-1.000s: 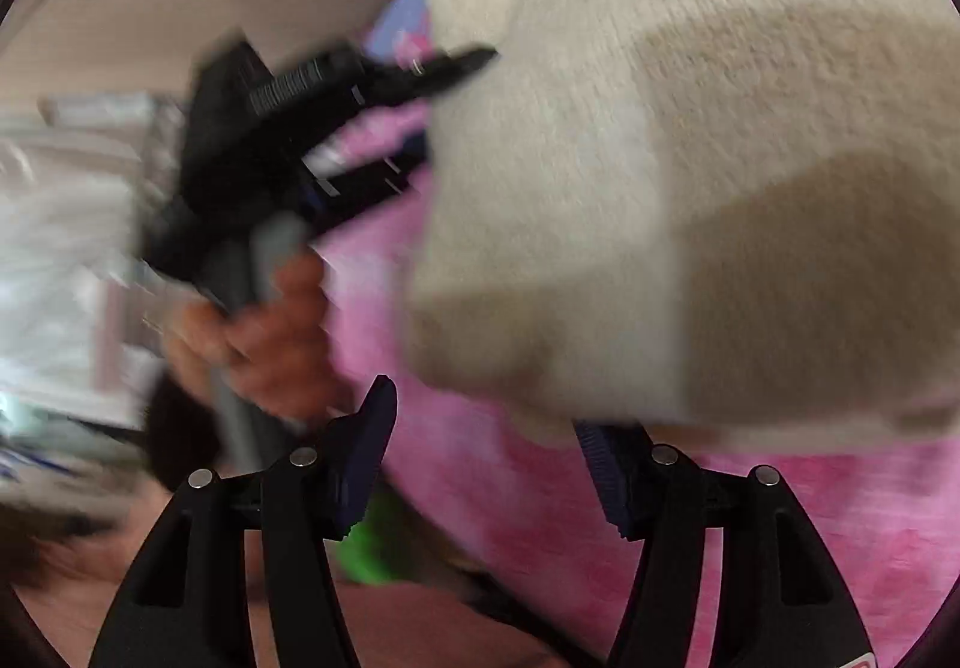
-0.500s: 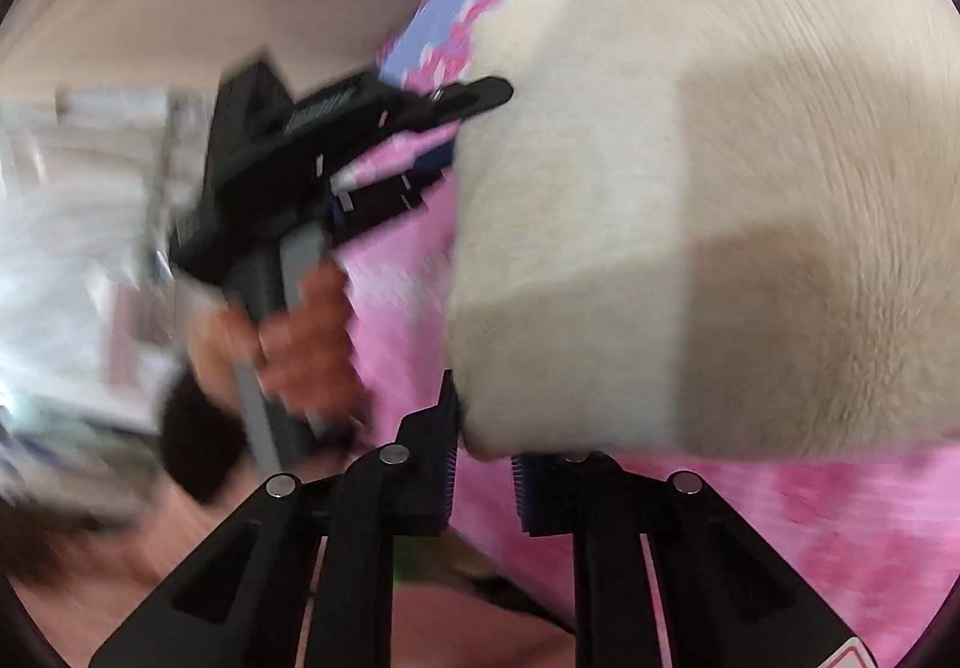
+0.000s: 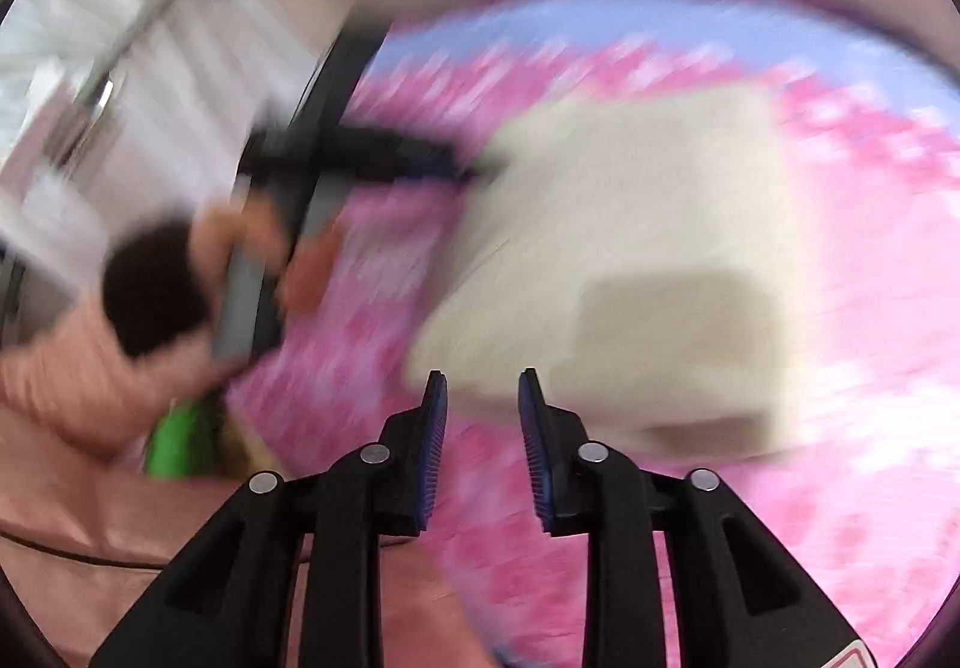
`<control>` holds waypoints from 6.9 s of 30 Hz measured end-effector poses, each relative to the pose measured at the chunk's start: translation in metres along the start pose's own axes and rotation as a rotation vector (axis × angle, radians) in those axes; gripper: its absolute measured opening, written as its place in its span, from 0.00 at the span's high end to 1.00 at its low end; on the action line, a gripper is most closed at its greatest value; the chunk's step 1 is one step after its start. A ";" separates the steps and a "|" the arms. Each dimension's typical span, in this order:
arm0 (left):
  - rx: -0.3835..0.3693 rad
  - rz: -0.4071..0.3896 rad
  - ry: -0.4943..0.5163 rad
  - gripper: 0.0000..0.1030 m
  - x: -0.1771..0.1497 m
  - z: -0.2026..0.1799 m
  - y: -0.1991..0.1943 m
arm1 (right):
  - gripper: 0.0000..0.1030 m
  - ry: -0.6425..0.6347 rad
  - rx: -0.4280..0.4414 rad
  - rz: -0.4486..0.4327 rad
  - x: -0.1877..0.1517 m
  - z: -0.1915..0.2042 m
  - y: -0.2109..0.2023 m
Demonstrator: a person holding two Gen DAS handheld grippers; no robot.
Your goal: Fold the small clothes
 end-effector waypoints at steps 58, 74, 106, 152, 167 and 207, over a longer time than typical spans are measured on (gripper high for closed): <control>-0.305 0.060 -0.165 0.15 -0.044 -0.139 0.068 | 0.32 0.489 -0.094 -0.020 -0.051 -0.240 0.022; -0.286 0.096 -0.121 0.63 -0.035 -0.172 0.065 | 0.59 0.513 -0.013 -0.039 -0.038 -0.223 0.031; -0.439 -0.514 0.410 0.62 0.000 -0.217 -0.335 | 0.56 0.141 0.009 -0.713 0.064 0.005 -0.258; 0.082 -0.052 0.145 0.42 -0.052 0.028 -0.058 | 0.91 0.079 -0.279 -0.075 -0.021 0.051 0.086; 0.116 -0.063 0.120 0.43 -0.059 0.021 -0.061 | 0.93 0.100 -0.264 -0.015 -0.036 0.035 0.091; 0.317 -0.300 0.265 0.04 -0.109 -0.030 -0.145 | 0.40 0.213 -0.409 -0.226 -0.080 0.068 0.006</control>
Point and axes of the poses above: each gripper's, at about its wrist camera, not at the fingertips, and y roughly the way its jaws point, z to its left, x to its top, the point moved 5 cm from there along y, roughly the way its jaws point, and after that the axes turned 9 degrees about -x, right-handed, at the moved point
